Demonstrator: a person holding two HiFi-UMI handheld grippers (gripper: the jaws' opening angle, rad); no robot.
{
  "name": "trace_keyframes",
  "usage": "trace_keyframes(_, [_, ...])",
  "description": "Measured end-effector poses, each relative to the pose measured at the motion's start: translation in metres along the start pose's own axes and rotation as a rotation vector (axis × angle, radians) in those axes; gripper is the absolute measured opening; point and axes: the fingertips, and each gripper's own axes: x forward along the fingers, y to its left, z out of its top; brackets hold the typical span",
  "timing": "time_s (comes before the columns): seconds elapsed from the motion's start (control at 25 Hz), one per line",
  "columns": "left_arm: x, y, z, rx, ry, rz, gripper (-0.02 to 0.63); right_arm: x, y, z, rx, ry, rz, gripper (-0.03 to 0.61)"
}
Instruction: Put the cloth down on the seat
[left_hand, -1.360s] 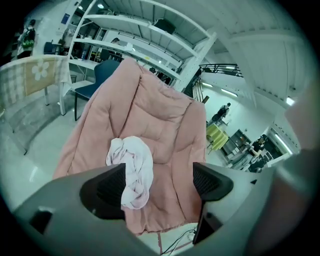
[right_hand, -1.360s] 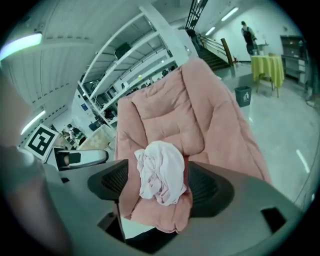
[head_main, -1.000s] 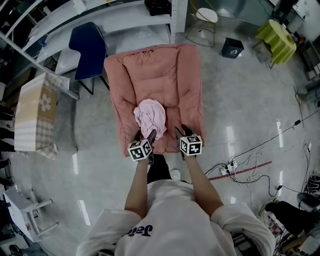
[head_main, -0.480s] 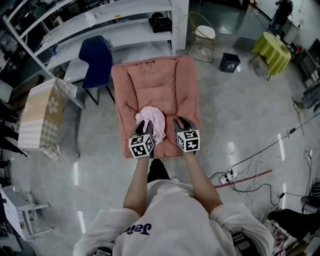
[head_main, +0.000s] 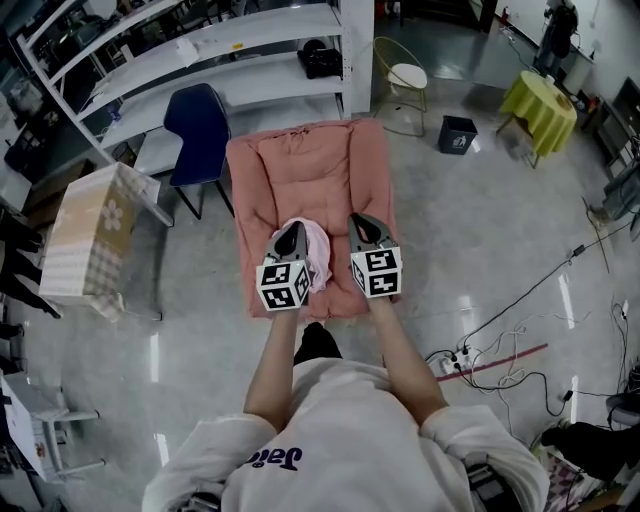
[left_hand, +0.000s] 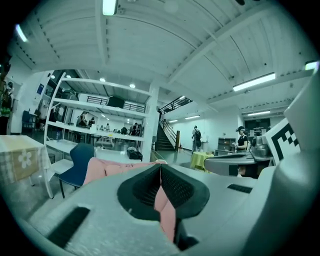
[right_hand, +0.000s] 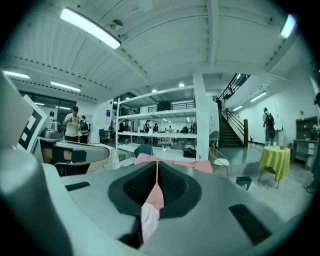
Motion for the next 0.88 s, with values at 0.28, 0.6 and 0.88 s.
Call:
trace_keyframes(0.28, [-0.018, -0.021, 0.065, -0.028, -0.129, -0.047, 0.014, -0.030, 0.001, 0.060, 0.007, -0.119, -0.020, 0.014])
trace_keyframes(0.6, [-0.024, -0.036, 0.086, 0.044, -0.155, -0.047, 0.014, -0.051, -0.009, 0.086, -0.012, -0.171, -0.046, 0.014])
trace_keyframes(0.88, [-0.017, -0.051, 0.087, 0.016, -0.138, -0.099, 0.014, -0.062, -0.019, 0.091, -0.011, -0.179, -0.073, 0.014])
